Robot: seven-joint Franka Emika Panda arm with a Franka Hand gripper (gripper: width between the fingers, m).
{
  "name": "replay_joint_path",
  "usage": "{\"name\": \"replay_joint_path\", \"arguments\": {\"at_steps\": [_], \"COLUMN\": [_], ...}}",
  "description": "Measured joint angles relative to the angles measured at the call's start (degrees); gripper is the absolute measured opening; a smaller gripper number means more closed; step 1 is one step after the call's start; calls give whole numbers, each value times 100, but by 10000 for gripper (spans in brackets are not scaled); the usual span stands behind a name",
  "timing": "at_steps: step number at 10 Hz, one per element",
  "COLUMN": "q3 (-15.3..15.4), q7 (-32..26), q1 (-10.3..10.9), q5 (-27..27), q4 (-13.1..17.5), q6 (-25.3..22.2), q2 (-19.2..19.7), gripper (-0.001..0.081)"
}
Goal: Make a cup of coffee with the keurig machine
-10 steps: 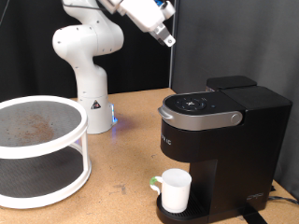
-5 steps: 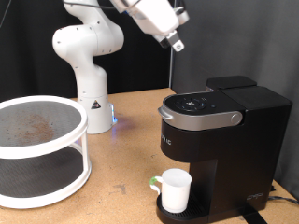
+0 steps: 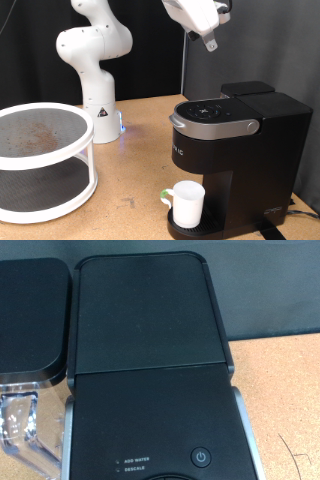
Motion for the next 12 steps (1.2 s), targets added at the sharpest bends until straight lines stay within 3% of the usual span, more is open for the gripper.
{"name": "replay_joint_path", "arguments": {"at_steps": [2, 4, 5, 7, 12], "q3": [24, 271, 380, 487, 568], "q7": [-442, -591, -599, -610, -421], "q1": [1, -1, 9, 27, 21], "q5": [-157, -962, -1120, -1227, -1485], "q4": [-104, -396, -462, -447, -127], "q6": [212, 1180, 1420, 1465, 876], "q2": [-19, -77, -75, -71, 185], "gripper": [808, 808, 808, 808, 808]}}
